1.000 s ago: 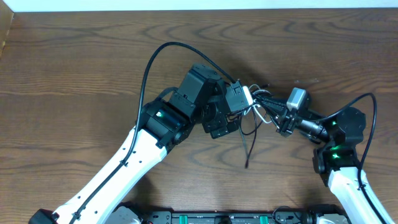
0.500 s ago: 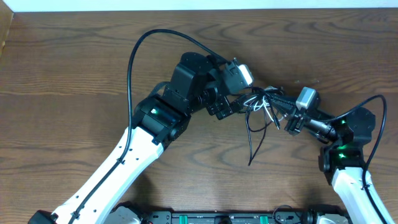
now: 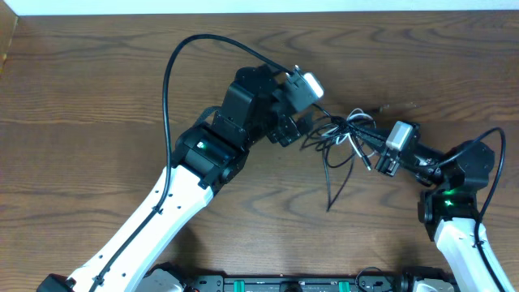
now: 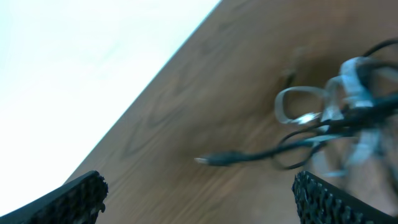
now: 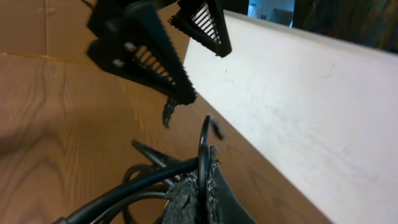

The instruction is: Untangle cables

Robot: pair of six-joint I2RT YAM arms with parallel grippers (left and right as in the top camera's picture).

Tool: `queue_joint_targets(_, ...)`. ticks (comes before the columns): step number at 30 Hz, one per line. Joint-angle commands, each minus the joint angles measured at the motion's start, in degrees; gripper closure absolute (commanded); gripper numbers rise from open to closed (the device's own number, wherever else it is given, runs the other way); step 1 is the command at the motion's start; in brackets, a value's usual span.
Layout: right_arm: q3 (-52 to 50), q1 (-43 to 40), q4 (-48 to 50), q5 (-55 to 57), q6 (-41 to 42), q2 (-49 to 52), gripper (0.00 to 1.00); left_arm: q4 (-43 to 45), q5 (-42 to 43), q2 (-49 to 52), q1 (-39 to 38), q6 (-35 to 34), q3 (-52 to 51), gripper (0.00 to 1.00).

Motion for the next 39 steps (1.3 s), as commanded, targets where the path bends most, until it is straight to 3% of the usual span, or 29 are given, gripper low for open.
queue_joint_targets(1,0.7,-0.6,1.4,-1.8,-3.6,-0.3,0.99,0.3,-13.7,-1.0,0.3,-4.8,0.3,0.05)
queue_joint_targets(4,0.7,-0.6,2.2,-4.0,-3.6,-0.3,0.99,0.3,-16.2,-1.0,0.3,-6.7,0.3,0.05)
queue_joint_targets(8,0.7,-0.6,2.4,-6.5,-3.6,-0.3,0.99,0.5,-11.0,-1.0,0.3,-6.7,0.3,0.05)
queue_joint_targets(15,0.7,-0.6,2.5,-7.8,-6.0,-0.3,0.99,0.5,7.1,-1.0,0.3,-3.6,0.3,0.05)
queue_joint_targets(22,0.7,-2.3,2.5,-7.6,-5.5,-0.3,0.99,-0.8,17.6,-1.0,0.3,-3.2,0.3,0.05)
queue_joint_targets(26,0.7,-4.4,2.7,-8.3,0.4,-0.3,0.99,-0.9,25.6,-1.6,1.1,-2.6,0.3,0.05)
queue_joint_targets(32,0.7,-5.1,5.7,-16.7,6.4,-0.3,0.99,-0.6,44.0,-1.9,4.4,-0.2,0.3,0.06)
queue_joint_targets(39,0.7,-5.1,10.7,-20.9,8.6,-0.3,0.99,-0.7,46.1,-1.8,5.1,-0.2,0.3,0.07)
